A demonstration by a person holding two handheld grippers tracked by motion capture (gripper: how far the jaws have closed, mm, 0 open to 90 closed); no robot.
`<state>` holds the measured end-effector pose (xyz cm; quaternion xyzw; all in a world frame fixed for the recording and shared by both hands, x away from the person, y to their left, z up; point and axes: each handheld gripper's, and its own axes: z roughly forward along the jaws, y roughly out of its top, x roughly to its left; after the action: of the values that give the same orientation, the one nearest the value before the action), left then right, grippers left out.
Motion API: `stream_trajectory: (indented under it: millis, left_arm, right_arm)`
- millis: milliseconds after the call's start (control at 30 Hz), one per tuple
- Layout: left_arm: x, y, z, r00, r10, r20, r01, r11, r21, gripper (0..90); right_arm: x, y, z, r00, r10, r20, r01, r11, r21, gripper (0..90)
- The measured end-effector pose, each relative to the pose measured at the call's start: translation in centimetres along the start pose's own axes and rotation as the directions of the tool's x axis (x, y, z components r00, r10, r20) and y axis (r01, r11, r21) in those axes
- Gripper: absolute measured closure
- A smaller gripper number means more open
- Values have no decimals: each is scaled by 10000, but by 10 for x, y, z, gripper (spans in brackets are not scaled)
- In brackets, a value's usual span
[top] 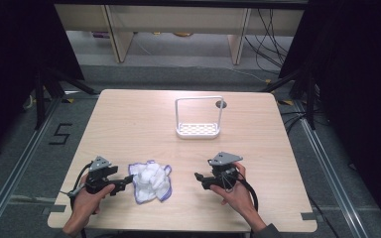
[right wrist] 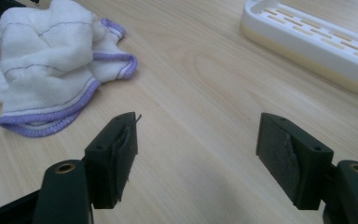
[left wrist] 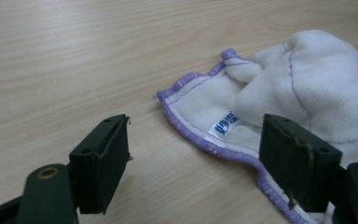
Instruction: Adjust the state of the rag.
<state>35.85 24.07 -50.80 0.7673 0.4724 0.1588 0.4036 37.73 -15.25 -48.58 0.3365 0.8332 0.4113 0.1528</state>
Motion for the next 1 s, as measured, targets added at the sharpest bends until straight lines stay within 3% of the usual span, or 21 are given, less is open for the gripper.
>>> stream_trajectory:
  millis: [100, 133, 333, 500, 600, 633, 667, 700, 767, 900, 1000]
  left_arm:
    - [3, 3, 2, 9998, 178, -4, -178, 9997, 140, 297]
    - [4, 5, 5, 9997, 233, 15, -233, 9996, 138, 369]
    - [6, 8, 11, 9990, 358, -257, -349, 9988, 337, 360]
    - [6, 12, 15, 9993, 328, -203, -317, 9981, 521, 322]
    - [6, 13, 15, 9987, 414, -296, -397, 9975, 580, 310]
    - [5, 14, 17, 9993, 137, -349, -125, 9994, 333, 285]
    - [8, 15, 16, 9991, 308, -290, -294, 9983, 503, 266]
    - [9, 15, 16, 9993, 208, -297, -196, 9990, 401, 235]
    - [10, 16, 17, 9996, 66, -270, -58, 9995, 311, 219]
    - [14, 16, 15, 9989, 2, -471, 1, 10000, 64, 306]
    - [16, 16, 15, 9986, 259, -456, -243, 9991, 357, 353]
  right_arm:
    - [-1, 6, 8, 9999, 48, -120, -47, 10000, 26, 321]
    - [-1, 9, 14, 9998, -62, -174, 63, 10000, 19, 345]
    - [5, 19, 30, 9981, -511, -335, 520, 9983, 269, 387]
    - [12, 28, 40, 9938, -1076, -297, 1073, 9942, -115, 411]
    - [13, 29, 46, 9951, -862, -486, 865, 9962, 33, 415]
    - [15, 29, 52, 9947, -770, -685, 782, 9968, 162, 424]
    - [16, 29, 54, 9946, -756, -705, 768, 9969, 152, 426]
    - [18, 29, 56, 9960, -496, -738, 507, 9986, 137, 430]
    - [17, 30, 58, 9940, -650, -876, 669, 9976, 193, 437]
    - [20, 33, 66, 9932, -614, -991, 641, 9976, 248, 466]
    - [22, 37, 71, 9915, -804, -1022, 842, 9959, 328, 493]
